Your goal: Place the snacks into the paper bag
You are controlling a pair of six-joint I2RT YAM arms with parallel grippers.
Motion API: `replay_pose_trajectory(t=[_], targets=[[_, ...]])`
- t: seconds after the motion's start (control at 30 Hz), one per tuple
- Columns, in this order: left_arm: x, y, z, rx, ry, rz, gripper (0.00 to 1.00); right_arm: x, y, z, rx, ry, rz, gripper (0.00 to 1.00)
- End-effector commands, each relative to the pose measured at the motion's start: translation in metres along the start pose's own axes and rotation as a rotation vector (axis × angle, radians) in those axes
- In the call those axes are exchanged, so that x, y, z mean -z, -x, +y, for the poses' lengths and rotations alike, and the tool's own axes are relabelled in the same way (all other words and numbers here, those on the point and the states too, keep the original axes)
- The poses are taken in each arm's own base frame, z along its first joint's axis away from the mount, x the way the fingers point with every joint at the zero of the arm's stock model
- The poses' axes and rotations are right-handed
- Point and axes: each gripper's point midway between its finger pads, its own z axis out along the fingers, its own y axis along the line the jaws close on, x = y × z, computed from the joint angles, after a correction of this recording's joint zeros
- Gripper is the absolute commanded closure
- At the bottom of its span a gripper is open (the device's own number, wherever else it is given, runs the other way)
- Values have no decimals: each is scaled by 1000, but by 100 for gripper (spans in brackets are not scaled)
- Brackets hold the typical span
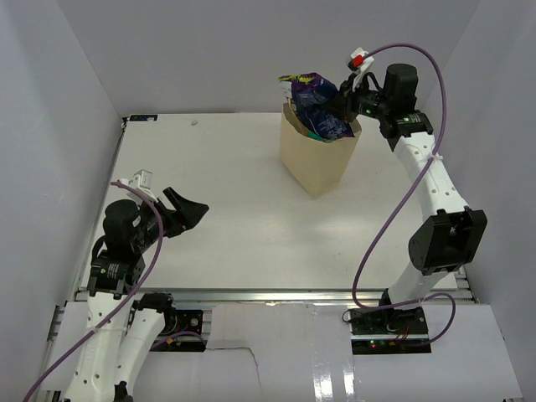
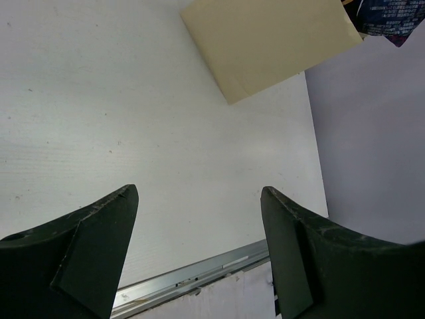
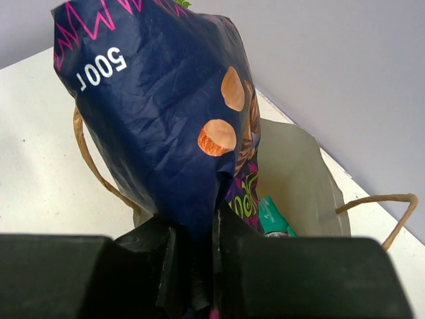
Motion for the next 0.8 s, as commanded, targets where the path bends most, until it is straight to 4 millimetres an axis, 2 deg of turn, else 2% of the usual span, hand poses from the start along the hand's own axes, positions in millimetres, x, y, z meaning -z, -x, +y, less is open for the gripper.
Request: replay_pose_trajectory(t=[0.0,0.17,0.27,0.37,0.4,0.43,0.47,0.53,0.63,0.67,0.73,0.77], targets=[[-3,4,1,1,5,-9,15,11,72,-1,224,-14,-204,92],[-4,1,2,8,5,-4,15,2,60,-7,208,-7,-189,91],[-5,0,3,8,6,-3,15,-2,53,-11,214,-3,-178,83],[-6,0,4,10,9,-1,15,-5,43,-18,217,-10,-161,55],[-7,0,5,10,11,2,15,-3,42,-20,216,-13,-159,39],[-7,0,5,6,10,0,15,-1,40,-21,211,-14,-156,34],[-7,1,5,5,14,-2,13,3,42,-22,195,-19,-159,27],[-9,1,7,5,22,1,11,11,50,-21,168,-27,-166,22],[-11,4,10,-5,40,-10,6,26,60,-13,100,-37,-126,9],[-11,7,11,-6,47,-19,2,36,69,-5,104,-27,-129,2],[-11,11,11,-17,52,-35,2,48,59,6,75,-22,-79,6],[-12,13,11,-19,53,-42,2,61,53,14,68,-31,-69,10]])
